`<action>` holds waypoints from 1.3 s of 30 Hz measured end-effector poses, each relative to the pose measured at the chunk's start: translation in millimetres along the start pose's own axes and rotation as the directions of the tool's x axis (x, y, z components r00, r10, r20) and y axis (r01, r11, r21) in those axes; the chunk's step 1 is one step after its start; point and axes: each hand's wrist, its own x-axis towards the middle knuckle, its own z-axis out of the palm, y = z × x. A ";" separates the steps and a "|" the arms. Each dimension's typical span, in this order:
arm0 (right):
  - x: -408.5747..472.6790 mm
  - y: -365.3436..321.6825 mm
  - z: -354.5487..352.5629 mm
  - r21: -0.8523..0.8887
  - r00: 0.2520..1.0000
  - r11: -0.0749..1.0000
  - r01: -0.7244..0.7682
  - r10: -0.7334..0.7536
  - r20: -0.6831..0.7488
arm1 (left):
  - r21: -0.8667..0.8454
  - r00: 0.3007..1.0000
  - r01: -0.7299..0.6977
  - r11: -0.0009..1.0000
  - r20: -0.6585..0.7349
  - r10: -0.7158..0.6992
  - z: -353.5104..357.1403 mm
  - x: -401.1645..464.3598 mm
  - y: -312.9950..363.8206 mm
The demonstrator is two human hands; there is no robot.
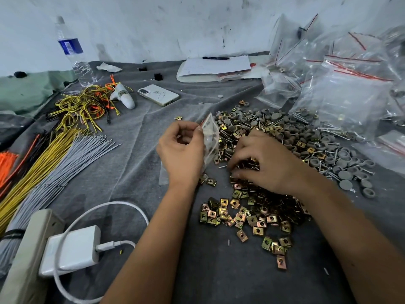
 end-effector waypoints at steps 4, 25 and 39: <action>-0.4 4.5 1.9 0.004 0.992 0.999 -0.047 0.046 0.117 | -0.008 1.000 0.013 1.000 -0.026 -0.014 -0.2 2.0 -1.2; 12.1 -19.8 20.5 -0.305 0.997 0.951 -0.059 0.042 -0.060 | -0.013 0.975 -0.052 0.999 -0.218 0.048 -4.3 4.2 2.0; 5.7 -24.1 14.2 0.102 0.973 0.994 -0.033 0.055 -0.223 | 0.030 0.999 0.013 0.999 0.043 -0.014 -0.3 0.9 -2.1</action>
